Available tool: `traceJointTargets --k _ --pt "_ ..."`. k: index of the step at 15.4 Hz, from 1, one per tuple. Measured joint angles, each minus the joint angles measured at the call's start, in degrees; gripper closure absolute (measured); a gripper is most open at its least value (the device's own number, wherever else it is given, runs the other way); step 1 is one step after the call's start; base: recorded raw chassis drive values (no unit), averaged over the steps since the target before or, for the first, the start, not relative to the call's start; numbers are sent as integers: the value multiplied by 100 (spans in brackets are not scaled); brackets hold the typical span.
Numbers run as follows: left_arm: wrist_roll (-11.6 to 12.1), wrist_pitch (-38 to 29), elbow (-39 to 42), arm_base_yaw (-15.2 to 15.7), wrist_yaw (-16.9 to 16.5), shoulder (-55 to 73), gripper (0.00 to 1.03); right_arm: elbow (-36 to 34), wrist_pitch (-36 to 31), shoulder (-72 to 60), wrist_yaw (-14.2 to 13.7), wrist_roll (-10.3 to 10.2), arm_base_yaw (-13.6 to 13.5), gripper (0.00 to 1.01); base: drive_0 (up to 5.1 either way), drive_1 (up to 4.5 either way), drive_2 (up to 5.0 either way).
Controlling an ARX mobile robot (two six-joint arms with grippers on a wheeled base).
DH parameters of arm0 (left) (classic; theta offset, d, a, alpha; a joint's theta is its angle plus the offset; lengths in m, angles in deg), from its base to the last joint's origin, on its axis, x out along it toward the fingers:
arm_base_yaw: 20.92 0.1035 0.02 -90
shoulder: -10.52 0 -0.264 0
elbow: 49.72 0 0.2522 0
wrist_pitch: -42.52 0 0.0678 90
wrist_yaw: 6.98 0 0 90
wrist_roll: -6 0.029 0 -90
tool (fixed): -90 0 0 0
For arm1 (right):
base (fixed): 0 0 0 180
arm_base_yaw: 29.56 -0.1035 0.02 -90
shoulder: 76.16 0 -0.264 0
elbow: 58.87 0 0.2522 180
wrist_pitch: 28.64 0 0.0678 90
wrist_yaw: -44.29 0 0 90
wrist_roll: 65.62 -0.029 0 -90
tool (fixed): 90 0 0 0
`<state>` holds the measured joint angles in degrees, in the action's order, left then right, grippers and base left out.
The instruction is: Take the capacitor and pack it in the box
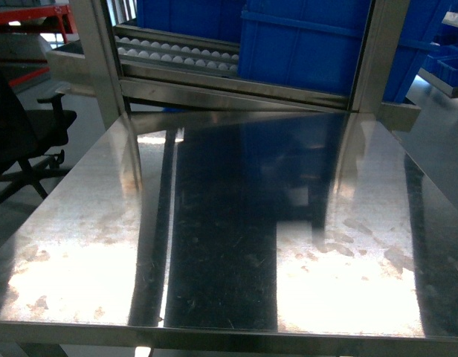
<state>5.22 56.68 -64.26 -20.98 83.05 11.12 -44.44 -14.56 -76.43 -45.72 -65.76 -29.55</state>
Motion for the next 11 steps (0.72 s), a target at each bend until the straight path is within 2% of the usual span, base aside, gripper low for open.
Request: traceJointTargets --k 11 --pt "0 -28 0 0 0 0 59 0 -20 0 0 0 0 3 0 0 0"
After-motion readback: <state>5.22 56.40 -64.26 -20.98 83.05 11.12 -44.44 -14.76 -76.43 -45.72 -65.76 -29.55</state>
